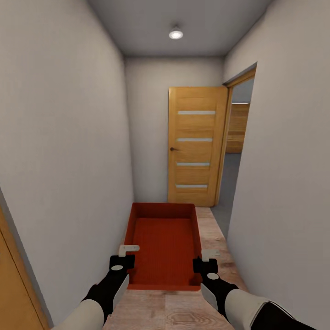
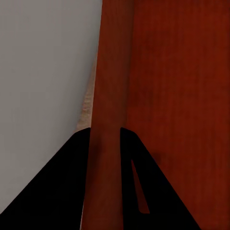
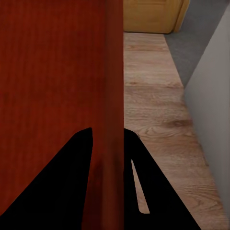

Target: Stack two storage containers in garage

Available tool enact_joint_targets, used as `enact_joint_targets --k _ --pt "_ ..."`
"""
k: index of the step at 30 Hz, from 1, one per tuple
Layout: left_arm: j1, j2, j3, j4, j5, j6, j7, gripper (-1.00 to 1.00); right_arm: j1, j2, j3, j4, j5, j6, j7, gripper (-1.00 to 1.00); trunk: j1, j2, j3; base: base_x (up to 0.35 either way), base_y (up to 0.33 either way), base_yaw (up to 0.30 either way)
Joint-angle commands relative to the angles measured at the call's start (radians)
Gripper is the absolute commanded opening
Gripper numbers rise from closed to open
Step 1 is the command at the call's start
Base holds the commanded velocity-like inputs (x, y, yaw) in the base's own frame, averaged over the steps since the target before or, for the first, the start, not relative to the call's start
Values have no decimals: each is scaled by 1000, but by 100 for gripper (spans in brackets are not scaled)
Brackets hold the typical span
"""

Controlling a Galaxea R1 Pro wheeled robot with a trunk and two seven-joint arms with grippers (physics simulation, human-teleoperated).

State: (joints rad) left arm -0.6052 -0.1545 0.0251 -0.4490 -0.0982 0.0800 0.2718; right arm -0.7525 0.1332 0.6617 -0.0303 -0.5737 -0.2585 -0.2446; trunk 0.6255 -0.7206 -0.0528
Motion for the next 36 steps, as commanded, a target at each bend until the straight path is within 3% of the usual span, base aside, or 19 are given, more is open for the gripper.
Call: enact_joint_targets --k 1,36 --pt "-1 0 72 -1 -11 9 6 -100 -1 0 -19 -5 18 -1 2 -100 1 -1 -2 321 0 0" --pt "-1 0 72 -2 -11 9 6 -100 -1 0 -19 -5 18 -1 2 -100 1 -1 -2 321 0 0"
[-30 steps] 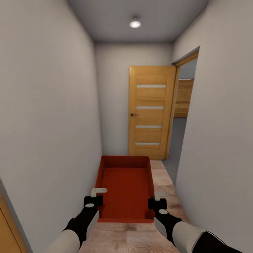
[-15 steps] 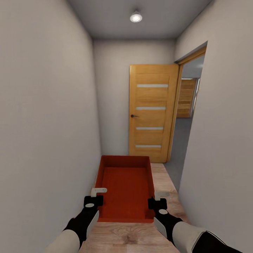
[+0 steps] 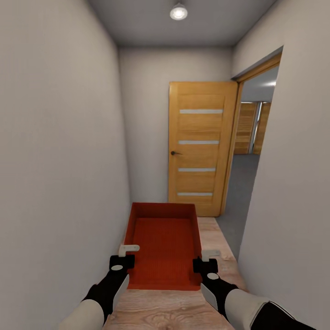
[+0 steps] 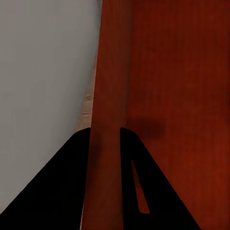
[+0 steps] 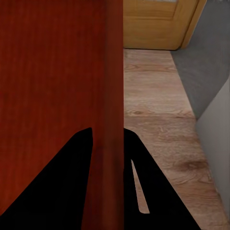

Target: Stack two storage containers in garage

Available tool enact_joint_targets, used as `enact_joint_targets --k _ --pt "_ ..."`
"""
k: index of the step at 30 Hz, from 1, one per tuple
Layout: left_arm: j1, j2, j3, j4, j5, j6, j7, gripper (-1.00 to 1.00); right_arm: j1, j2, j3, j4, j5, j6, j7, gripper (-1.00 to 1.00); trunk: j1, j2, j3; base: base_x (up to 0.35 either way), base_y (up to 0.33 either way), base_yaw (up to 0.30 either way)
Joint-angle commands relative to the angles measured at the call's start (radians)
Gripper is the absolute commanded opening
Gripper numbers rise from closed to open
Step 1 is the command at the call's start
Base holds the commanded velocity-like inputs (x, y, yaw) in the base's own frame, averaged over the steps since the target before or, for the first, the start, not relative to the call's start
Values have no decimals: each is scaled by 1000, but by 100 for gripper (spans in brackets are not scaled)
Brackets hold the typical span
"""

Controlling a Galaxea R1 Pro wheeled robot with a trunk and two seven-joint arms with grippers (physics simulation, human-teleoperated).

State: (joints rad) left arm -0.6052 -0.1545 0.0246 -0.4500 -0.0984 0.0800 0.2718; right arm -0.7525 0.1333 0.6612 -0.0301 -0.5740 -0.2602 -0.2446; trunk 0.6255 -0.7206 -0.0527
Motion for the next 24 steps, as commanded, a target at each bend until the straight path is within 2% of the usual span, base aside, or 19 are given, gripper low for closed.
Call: enact_joint_targets --k 1,24 --pt "-1 0 72 -1 -11 9 6 -100 -1 0 -18 -5 19 1 2 -100 1 -1 -2 321 0 0" --pt "-1 0 72 -1 -11 9 6 -100 -1 0 -18 -5 19 1 2 -100 1 -1 -2 321 0 0"
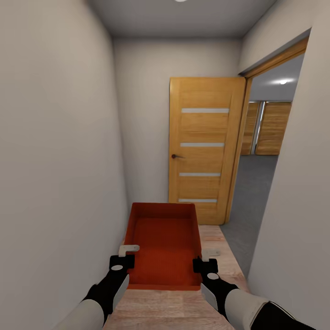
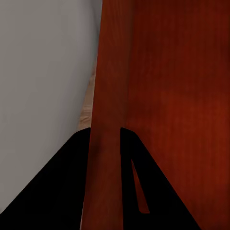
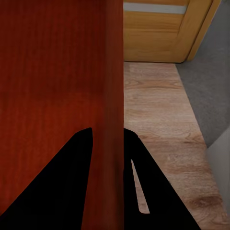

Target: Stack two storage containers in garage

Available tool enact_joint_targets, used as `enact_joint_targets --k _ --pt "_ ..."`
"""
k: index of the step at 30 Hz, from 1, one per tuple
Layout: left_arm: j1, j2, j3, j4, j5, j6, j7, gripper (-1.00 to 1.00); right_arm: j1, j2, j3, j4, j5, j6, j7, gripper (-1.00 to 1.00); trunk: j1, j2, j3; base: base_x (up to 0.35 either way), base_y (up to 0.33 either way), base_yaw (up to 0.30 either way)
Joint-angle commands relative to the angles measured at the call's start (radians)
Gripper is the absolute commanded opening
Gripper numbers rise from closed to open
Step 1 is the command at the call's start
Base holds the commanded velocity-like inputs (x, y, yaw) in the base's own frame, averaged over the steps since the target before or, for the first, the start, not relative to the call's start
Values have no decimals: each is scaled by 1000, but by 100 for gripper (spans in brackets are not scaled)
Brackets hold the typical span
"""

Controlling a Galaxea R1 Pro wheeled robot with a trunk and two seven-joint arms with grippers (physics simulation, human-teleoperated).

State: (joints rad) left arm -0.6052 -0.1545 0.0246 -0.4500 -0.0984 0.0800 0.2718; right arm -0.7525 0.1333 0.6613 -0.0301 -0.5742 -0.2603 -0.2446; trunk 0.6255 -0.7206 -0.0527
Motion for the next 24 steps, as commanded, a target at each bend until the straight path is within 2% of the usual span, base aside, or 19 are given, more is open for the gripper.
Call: enact_joint_targets --k 1,24 --pt "-1 0 72 -1 -10 9 6 -100 -1 0 -19 -5 19 1 2 -100 1 -1 -2 321 0 0" --pt "-1 0 72 -1 -10 9 6 -100 -1 0 -19 -5 19 1 2 -100 1 -1 -2 321 0 0"
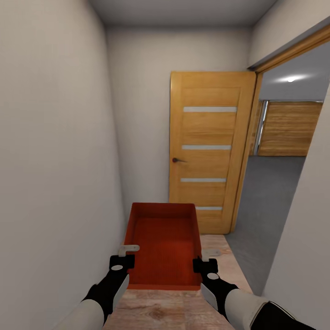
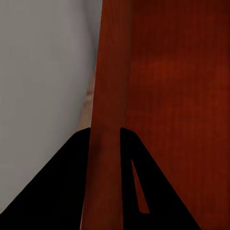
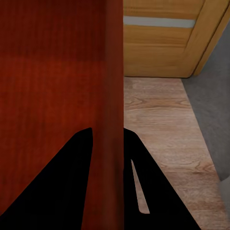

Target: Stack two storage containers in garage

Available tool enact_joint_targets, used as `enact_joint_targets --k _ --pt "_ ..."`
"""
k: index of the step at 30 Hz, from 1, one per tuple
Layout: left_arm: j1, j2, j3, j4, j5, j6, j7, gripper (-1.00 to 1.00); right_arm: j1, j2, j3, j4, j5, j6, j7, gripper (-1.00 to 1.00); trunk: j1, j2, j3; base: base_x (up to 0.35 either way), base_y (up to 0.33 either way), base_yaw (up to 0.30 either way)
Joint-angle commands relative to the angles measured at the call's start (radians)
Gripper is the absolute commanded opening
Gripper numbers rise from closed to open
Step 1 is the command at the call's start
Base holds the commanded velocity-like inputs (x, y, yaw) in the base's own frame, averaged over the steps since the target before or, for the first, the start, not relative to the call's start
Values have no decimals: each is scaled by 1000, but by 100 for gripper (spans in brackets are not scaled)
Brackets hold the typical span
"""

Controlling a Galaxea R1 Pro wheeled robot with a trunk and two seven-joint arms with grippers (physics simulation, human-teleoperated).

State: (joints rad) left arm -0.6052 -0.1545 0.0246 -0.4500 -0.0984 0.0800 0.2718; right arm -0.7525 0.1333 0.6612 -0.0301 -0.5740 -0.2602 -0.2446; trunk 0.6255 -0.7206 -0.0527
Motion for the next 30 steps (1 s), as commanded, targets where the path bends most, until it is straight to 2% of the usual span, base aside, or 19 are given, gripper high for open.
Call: enact_joint_targets --k 1,11,30 --pt "-1 0 72 -1 -11 9 6 -100 -1 0 -18 -5 19 1 2 -100 1 -1 -2 321 0 0" --pt "-1 0 72 -2 -11 9 6 -100 -1 0 -18 -5 19 1 2 -100 1 -1 -2 299 0 0" --pt "-1 0 72 -4 -11 8 6 -100 -1 1 -18 -5 19 1 2 -100 1 -1 -2 8 0 0"
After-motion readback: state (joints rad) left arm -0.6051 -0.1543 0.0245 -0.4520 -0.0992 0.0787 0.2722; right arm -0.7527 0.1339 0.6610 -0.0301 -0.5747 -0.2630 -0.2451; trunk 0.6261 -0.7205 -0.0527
